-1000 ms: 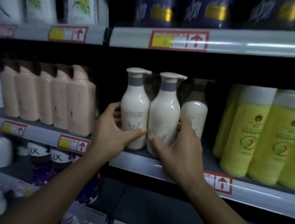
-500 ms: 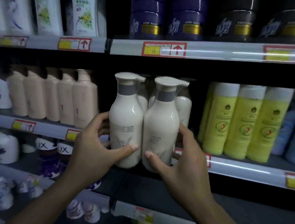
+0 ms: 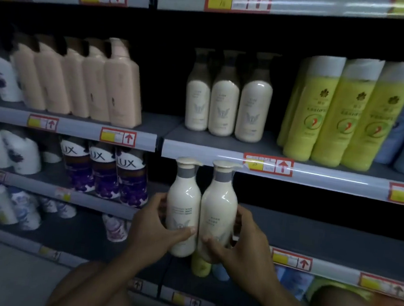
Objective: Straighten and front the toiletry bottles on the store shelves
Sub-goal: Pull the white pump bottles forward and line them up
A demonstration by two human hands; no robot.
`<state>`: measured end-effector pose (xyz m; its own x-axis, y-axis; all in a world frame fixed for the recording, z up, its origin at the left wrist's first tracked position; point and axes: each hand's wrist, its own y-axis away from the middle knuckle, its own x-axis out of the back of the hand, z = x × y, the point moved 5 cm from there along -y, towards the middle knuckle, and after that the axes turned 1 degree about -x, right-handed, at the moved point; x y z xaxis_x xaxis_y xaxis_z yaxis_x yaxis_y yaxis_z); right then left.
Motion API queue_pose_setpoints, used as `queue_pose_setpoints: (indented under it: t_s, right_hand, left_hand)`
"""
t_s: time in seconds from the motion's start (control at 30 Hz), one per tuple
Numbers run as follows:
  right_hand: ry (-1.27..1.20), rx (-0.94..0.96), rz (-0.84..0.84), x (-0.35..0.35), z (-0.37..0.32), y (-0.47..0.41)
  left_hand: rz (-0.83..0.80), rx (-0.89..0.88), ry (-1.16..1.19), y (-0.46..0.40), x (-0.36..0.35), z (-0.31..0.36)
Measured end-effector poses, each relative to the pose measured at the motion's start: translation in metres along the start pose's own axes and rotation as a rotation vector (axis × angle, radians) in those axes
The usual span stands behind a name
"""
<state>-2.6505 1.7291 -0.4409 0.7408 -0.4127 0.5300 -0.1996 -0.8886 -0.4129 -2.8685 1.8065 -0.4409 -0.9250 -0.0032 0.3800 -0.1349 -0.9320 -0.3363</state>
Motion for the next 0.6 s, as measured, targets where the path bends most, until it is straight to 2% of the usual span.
queue_pose_setpoints:
  t_s: [0.37,0.6]
  right_hand:
    - [0.075,-0.133,-0.108,-0.037,0.056,0.001]
    - [0.086,-0.179,-0.120,-0.042,0.070,-0.035]
  left_hand:
    - [-0.083,0.150,-0.082,-0.005,-0.036,-0.059]
    - [-0.069,0.151,-0.110,-0.043,-0.046,-0.068]
